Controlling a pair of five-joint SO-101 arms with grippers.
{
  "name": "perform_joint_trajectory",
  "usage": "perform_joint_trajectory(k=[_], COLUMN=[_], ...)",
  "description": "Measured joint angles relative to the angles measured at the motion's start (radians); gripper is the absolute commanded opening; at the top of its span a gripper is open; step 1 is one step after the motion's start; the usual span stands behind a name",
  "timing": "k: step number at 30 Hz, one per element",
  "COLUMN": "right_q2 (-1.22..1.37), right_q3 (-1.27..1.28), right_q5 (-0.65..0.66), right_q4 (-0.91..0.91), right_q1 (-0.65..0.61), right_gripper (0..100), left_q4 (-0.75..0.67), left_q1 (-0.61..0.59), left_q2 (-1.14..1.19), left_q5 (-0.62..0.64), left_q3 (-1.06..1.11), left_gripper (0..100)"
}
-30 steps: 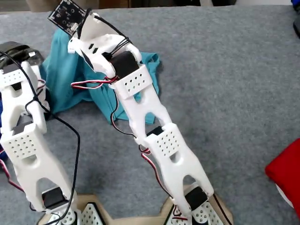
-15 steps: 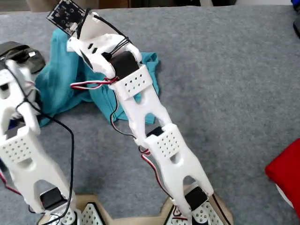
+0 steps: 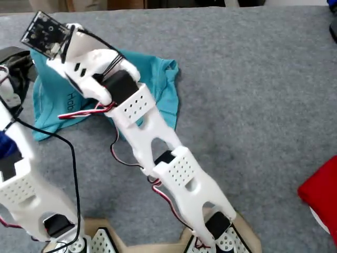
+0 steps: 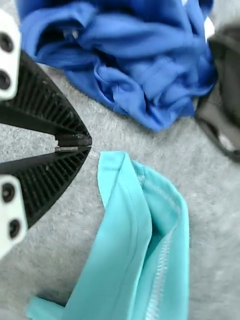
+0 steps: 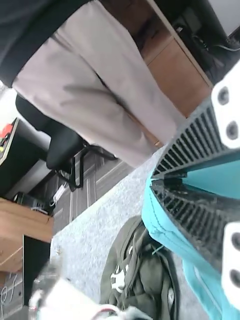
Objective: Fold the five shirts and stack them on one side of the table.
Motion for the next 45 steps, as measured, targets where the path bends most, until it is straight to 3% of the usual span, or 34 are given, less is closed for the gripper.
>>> perform_joint_trajectory(k=[7,13,20,25,27,35,40,43,45], right_q2=[0.000,0.000,0.000,-0.083,-0.138,-0.382,-0.508,-0.598,-0.681], right_q3=[0.015,0.074,0.077,0.080,0.080,0.087,0.187,0.324,0.451], right_q5=[-0.147,-0.238,-0.278,-0.278,-0.278,-0.242,-0.241,-0.241,-0.241], right_q4=[0.120,0.057,0.095,0.319,0.420,0.715,0.726,0.726,0.726], right_q1=[-0.057,-0.055,-0.044,-0.064,-0.083,-0.044,0.121,0.198,0.242], right_gripper=[0.5,0.5,4.8,29.1,33.2,31.6,16.8,7.5,8.0], left_q4=[0.000,0.000,0.002,0.002,0.002,-0.066,-0.153,-0.124,-0.071], left_q1=[-0.184,-0.351,-0.433,-0.433,-0.430,-0.371,-0.290,-0.192,-0.120], left_q2=[-0.173,-0.336,-0.614,-0.865,-0.954,-1.031,-0.927,-0.821,-0.746], left_q5=[0.025,0.023,0.008,-0.011,-0.011,0.032,0.089,0.110,0.117], left_q3=[0.000,0.000,0.209,0.373,0.419,0.632,0.720,0.723,0.723], left_gripper=[2,2,2,2,2,2,2,2,2])
